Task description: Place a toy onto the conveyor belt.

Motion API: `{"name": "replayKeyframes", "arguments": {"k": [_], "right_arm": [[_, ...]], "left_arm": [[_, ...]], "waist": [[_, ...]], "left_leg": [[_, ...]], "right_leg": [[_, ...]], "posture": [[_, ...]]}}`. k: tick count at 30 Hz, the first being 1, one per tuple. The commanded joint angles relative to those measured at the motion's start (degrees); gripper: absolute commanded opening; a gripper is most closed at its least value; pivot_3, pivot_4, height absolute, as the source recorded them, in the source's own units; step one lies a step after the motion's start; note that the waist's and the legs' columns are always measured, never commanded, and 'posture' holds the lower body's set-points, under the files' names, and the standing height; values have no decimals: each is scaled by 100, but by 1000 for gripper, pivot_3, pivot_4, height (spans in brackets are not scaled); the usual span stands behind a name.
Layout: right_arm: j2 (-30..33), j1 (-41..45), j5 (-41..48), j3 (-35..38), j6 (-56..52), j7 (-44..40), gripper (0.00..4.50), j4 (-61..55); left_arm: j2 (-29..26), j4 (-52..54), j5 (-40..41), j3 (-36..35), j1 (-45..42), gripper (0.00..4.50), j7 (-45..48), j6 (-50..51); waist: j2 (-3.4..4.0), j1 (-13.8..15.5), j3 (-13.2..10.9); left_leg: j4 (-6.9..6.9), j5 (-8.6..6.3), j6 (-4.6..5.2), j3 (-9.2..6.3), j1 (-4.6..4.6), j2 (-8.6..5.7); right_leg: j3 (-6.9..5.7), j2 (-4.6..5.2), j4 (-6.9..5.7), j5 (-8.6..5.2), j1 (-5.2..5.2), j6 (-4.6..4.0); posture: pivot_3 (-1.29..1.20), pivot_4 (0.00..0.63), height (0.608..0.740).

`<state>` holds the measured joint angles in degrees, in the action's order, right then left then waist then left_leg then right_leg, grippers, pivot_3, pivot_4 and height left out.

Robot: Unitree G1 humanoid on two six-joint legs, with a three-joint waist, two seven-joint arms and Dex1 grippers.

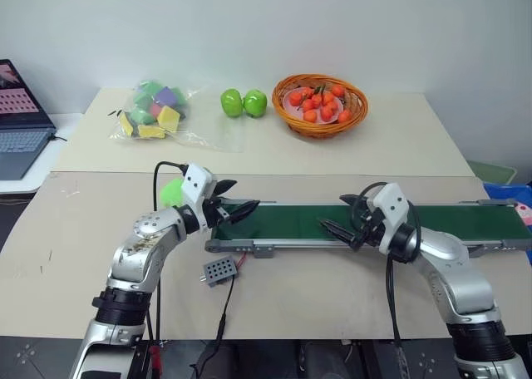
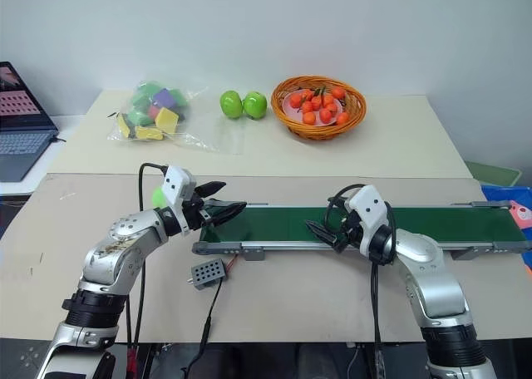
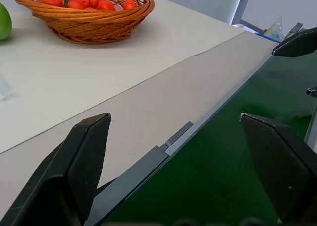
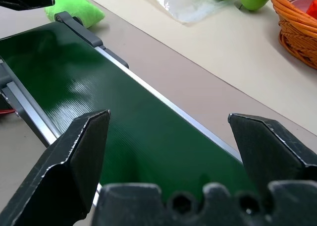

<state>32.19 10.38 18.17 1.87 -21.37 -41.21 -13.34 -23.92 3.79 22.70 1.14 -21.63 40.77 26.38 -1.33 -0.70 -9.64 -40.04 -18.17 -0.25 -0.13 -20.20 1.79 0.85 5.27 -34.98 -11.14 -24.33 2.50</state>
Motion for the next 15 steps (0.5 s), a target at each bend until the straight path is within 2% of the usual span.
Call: {"name": "replayKeyframes", "arguments": {"k": [1,7,15], "right_arm": [[71,52,31,148,187,-52,4500,-130],[138,286,67,89,107,-214,4500,-55],[181,853,306,58,-31,-632,4500,163]], "left_arm": [[-91,83,85,-217,18,4454,60,-100],[-431,84,431,-1074,292,4454,-32,114],[-660,110,1340,-2243,809,4454,-240,977]], "waist": [[0,-1,0],[0,-33,0],[0,-13,0]], "left_leg": [[0,0,0,0,0,0],[2,0,1,0,2,4],[-3,0,0,-1,3,3]], "right_leg": [[0,0,0,0,0,0],[0,-3,-1,0,-3,0],[-1,-1,-2,0,-2,0]], "posture": [[0,150,738],[0,150,738],[0,150,738]]}}
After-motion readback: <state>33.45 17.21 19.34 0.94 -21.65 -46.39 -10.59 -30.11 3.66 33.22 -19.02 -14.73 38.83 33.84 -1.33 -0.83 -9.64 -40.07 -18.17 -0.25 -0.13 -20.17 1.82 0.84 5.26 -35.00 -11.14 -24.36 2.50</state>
